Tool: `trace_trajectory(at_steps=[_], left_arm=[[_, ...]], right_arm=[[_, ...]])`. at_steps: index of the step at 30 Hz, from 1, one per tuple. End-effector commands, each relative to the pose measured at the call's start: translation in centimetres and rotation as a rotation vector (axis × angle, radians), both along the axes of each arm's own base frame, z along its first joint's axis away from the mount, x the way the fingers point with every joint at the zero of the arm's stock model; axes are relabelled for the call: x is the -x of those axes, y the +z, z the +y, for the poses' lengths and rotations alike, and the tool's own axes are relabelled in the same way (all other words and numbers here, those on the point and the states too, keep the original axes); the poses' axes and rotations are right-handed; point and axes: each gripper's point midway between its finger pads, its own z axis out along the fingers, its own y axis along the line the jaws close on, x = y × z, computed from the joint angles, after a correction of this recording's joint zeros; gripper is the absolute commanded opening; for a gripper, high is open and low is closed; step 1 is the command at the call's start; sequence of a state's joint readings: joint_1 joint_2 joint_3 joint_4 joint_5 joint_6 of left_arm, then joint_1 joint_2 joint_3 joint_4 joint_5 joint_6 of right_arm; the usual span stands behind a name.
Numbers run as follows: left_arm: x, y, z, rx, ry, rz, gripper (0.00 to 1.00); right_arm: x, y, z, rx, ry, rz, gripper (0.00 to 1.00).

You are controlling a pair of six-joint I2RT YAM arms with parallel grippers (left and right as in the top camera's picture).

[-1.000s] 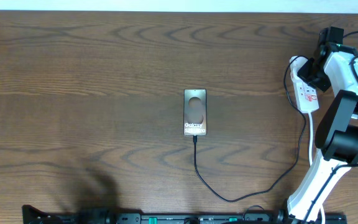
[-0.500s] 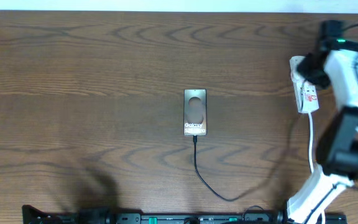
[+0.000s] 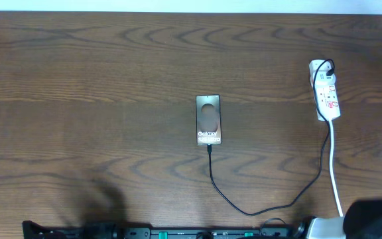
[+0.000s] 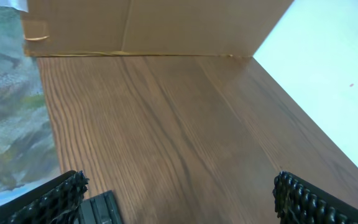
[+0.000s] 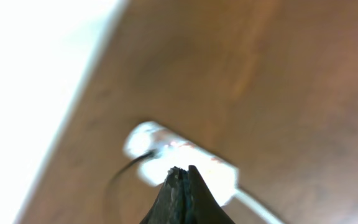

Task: Plug charger to phone and switch on socket
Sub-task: 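Lift the right gripper away from the power strip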

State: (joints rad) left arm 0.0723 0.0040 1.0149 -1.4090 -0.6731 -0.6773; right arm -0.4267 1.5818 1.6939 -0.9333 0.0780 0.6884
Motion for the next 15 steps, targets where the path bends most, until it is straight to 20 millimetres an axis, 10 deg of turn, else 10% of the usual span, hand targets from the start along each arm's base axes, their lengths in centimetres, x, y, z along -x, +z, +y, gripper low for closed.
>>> trace_trajectory(at_steps=[1,8,15], left_arm=[[0.6,0.2,0.2,-0.010,0.043,-0.003,0.98],[0.6,0.2,0.2,-0.010,0.045,-0.003,0.98],[0.5,0.2,0.2,-0.009,0.042,-0.007,0.98]], right_arm=[[1.0,9.9,5.6,-0.049,0.202,-0.339,0.01],[12.0,28.2,11.4,0.351,0.336,-0.865,0.02],[20.8,28.7,14.4,0.566,0.338,-0.828,0.07]])
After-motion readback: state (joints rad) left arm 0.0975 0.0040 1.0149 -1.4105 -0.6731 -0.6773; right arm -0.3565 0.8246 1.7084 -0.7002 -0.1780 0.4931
